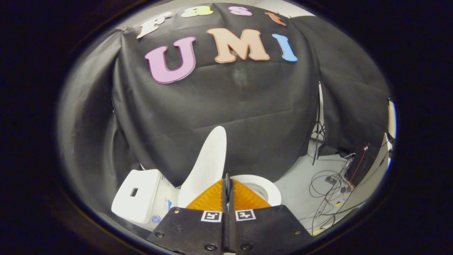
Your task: Open the toilet lid.
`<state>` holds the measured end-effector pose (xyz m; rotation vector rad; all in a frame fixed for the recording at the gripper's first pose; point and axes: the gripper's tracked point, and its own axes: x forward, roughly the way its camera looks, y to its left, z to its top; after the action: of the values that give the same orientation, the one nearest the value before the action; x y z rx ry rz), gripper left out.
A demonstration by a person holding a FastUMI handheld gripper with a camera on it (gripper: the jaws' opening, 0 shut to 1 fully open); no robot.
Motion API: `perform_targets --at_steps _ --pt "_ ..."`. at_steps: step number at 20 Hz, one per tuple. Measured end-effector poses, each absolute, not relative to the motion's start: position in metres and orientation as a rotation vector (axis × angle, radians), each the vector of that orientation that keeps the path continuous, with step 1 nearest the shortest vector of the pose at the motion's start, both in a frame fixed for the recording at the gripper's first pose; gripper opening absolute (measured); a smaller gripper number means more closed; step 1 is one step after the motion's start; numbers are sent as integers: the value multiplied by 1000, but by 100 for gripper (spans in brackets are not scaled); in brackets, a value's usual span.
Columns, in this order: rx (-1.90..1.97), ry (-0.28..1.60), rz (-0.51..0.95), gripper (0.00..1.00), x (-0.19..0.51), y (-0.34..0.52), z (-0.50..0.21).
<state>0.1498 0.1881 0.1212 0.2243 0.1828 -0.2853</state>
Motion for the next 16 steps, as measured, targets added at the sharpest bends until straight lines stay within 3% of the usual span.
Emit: perform_targets --at_steps 11,16 --pt "8 32 -233 0 142 300 164" --pt "-45 -4 -132 0 147 355 168"
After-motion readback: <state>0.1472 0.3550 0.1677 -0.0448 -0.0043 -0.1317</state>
